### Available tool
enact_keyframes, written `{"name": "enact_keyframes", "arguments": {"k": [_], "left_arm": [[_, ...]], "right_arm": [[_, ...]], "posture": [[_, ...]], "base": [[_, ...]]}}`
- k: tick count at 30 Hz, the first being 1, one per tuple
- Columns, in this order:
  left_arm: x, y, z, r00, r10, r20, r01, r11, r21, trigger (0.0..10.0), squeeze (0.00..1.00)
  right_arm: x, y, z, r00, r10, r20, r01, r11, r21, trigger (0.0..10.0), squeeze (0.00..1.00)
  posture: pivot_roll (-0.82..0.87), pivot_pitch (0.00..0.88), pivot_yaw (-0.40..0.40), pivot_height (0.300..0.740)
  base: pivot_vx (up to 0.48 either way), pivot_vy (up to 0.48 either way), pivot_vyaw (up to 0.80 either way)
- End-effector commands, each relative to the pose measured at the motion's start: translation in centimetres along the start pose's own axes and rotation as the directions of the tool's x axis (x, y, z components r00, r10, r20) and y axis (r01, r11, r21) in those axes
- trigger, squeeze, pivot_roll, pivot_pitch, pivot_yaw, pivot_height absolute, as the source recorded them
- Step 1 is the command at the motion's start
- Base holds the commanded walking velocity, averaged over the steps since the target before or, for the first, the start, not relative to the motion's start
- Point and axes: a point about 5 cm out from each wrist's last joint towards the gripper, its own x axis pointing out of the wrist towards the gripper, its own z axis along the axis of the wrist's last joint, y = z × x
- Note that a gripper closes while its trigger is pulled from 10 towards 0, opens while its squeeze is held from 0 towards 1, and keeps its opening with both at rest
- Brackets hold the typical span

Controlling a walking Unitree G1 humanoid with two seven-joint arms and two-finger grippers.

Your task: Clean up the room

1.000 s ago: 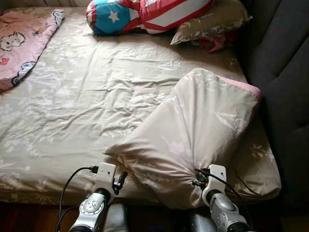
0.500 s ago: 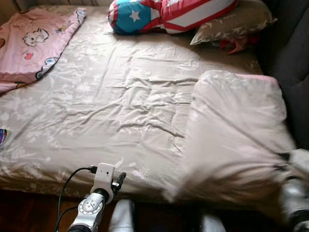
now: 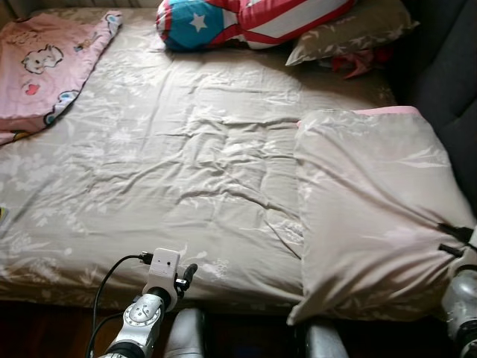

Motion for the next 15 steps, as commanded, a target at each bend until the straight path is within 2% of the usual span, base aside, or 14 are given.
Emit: {"name": "enact_keyframes", "arguments": {"k": [1, 2, 3, 4, 5, 6, 7, 8, 10, 12, 15], "left_arm": [[-0.4, 0.2, -1.1, 0.999, 0.003, -0.050, -0.003, 1.000, -0.006, 10.0, 0.00], [-0.4, 0.2, -1.1, 0.998, 0.004, -0.055, -0.004, 1.000, -0.007, 10.0, 0.00], [-0.4, 0.2, -1.1, 0.998, 0.004, -0.055, -0.004, 1.000, -0.007, 10.0, 0.00], [-0.4, 0.2, -1.1, 0.998, 0.005, -0.061, -0.006, 1.000, -0.012, 10.0, 0.00], [-0.4, 0.2, -1.2, 0.998, 0.007, -0.065, -0.009, 1.000, -0.018, 10.0, 0.00], [-0.4, 0.2, -1.3, 0.998, 0.012, -0.068, -0.013, 1.000, -0.028, 10.0, 0.00], [-0.5, 0.2, -1.4, 0.997, 0.026, -0.076, -0.031, 0.997, -0.069, 10.0, 0.00], [-0.6, 0.5, -1.9, 0.993, 0.060, -0.104, -0.076, 0.985, -0.155, 10.0, 0.00], [-0.7, 0.6, -2.1, 0.990, 0.074, -0.120, -0.096, 0.978, -0.185, 10.0, 0.00], [-1.3, 1.2, -3.1, 0.981, 0.101, -0.164, -0.140, 0.958, -0.249, 10.0, 0.00], [-1.8, 1.5, -3.9, 0.972, 0.120, -0.202, -0.173, 0.946, -0.274, 10.0, 0.00]], "right_arm": [[-0.4, 0.3, -1.4, 0.998, 0.039, -0.044, -0.037, 0.998, 0.046, 10.0, 1.00], [-0.7, 1.2, -1.9, 0.992, 0.111, -0.056, -0.108, 0.992, 0.060, 10.0, 1.00], [-0.7, 1.2, -1.9, 0.992, 0.111, -0.056, -0.108, 0.992, 0.060, 10.0, 1.00], [-1.0, 2.1, -2.0, 0.983, 0.177, -0.040, -0.175, 0.983, 0.053, 10.0, 1.00], [-1.1, 2.4, -2.0, 0.979, 0.200, -0.034, -0.198, 0.979, 0.051, 10.0, 0.36], [-1.2, 2.6, -2.1, 0.976, 0.216, -0.033, -0.215, 0.976, 0.048, 10.0, 0.05], [-1.4, 3.1, -2.4, 0.970, 0.237, -0.047, -0.235, 0.971, 0.042, 10.0, 0.00], [-2.1, 4.6, -3.2, 0.943, 0.325, -0.068, -0.326, 0.945, 0.000, 10.0, 0.00], [-2.6, 5.6, -3.6, 0.921, 0.384, -0.069, -0.387, 0.922, -0.024, 10.0, 0.00], [-4.4, 7.7, -5.8, 0.864, 0.489, -0.118, -0.492, 0.871, 0.003, 10.0, 0.00], [-6.3, 9.1, -7.9, 0.802, 0.572, -0.171, -0.578, 0.816, 0.019, 10.0, 0.00]], "posture": [[0.00, 0.187, 0.013, 0.641], [0.00, 0.186, 0.013, 0.641], [0.00, 0.186, 0.013, 0.641], [0.00, 0.186, 0.013, 0.641], [0.00, 0.185, 0.013, 0.641], [0.00, 0.185, 0.013, 0.641], [-0.01, 0.186, 0.011, 0.641], [-0.01, 0.186, 0.010, 0.641], [-0.01, 0.186, 0.010, 0.641], [-0.02, 0.168, 0.011, 0.641], [-0.02, 0.139, 0.010, 0.641]], "base": [[0.000, 0.000, 0.00], [0.000, 0.000, 0.00], [0.000, 0.000, 0.00], [0.000, 0.000, 0.00], [0.000, 0.000, 0.00], [0.000, 0.000, 0.00], [0.000, 0.000, 0.00], [0.000, 0.000, 0.00], [0.000, 0.000, 0.00], [0.000, 0.000, 0.00], [0.000, 0.000, 0.00]]}}
